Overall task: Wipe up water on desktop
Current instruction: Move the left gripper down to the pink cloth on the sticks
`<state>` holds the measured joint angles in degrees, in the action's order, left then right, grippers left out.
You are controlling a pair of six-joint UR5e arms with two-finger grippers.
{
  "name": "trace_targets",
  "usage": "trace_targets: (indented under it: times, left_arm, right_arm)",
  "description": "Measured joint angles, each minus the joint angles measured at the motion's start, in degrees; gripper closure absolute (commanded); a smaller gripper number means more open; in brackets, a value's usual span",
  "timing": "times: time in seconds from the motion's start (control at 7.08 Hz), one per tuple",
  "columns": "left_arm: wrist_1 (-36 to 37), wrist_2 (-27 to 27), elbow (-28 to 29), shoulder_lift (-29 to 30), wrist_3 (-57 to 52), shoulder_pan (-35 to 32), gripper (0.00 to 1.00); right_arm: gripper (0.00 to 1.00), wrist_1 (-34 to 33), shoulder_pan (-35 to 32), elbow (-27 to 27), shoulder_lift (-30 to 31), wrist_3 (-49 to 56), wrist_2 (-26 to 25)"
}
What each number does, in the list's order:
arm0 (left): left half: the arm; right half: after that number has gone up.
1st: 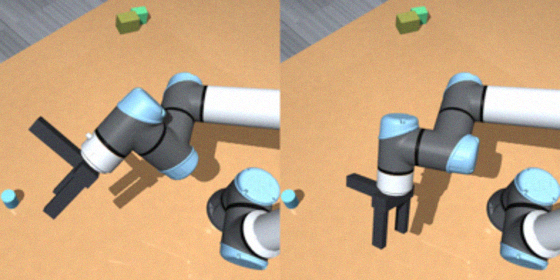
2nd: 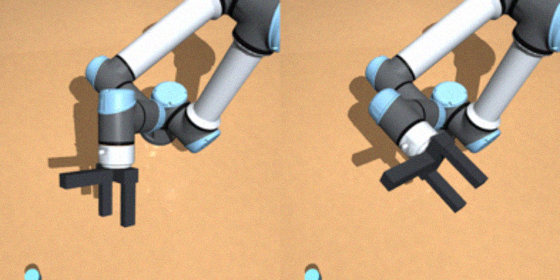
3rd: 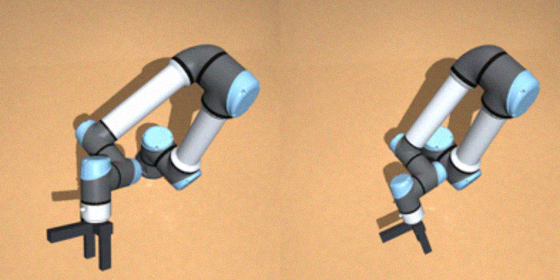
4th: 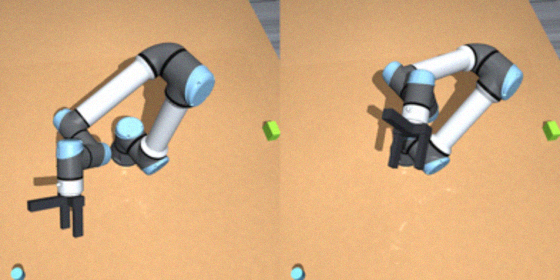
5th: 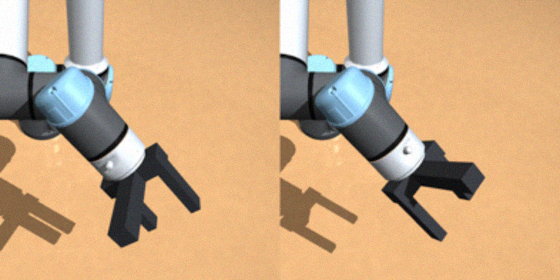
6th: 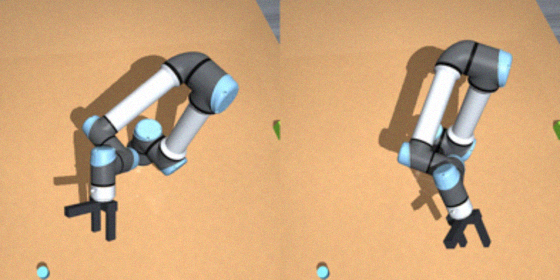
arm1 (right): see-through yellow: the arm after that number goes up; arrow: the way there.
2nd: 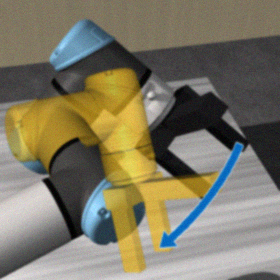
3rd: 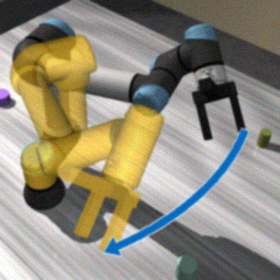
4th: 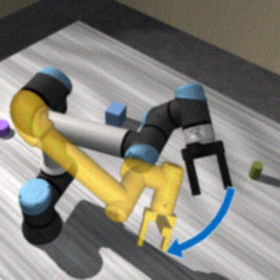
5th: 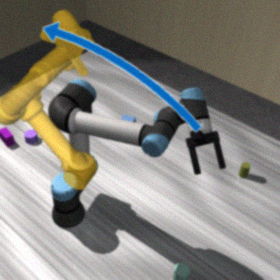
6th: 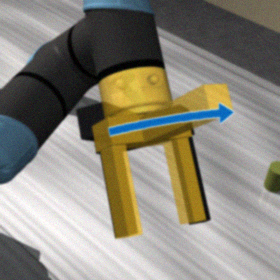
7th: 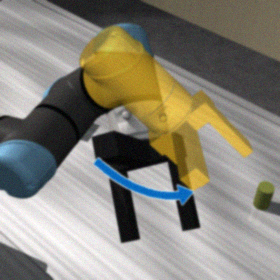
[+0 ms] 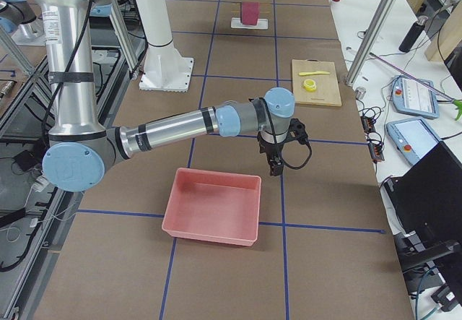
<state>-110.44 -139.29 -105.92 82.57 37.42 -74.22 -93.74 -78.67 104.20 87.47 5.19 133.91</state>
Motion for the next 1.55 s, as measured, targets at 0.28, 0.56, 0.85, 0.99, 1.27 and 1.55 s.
trace_targets:
  times: [0.28, 0.56, 0.85, 0.99, 1.27, 1.55]
  left_arm:
    - [-0.3, 2.9, -3.7, 1.3, 11.3, 7.3, 0.23]
    - [-0.3, 4.4, -2.7, 3.1, 14.5, 10.3, 0.29]
    - [-0.2, 4.6, -0.2, 5.1, 15.0, 10.9, 0.47]
    - [-0.2, 4.6, 0.5, 5.4, 15.0, 11.1, 0.51]
    - [-0.2, 4.7, 1.0, 5.6, 15.0, 11.9, 0.51]
    - [-0.2, 4.7, 1.4, 5.8, 15.0, 12.6, 0.95]
  right_arm:
    - [0.00, 0.0, 2.1, 0.1, -0.9, 0.1, -0.2]
    - [0.00, 0.0, 3.1, 0.3, -1.1, 0.1, -0.3]
    - [0.00, 0.1, 3.6, 0.3, -1.1, 0.2, -0.4]
    - [0.00, 0.1, 3.7, 0.1, -1.1, 0.3, -0.4]
    - [0.00, 0.1, 3.8, -0.3, -1.3, 0.3, -0.5]
    - [0.00, 0.1, 3.8, -0.7, -1.4, 0.3, -0.5]
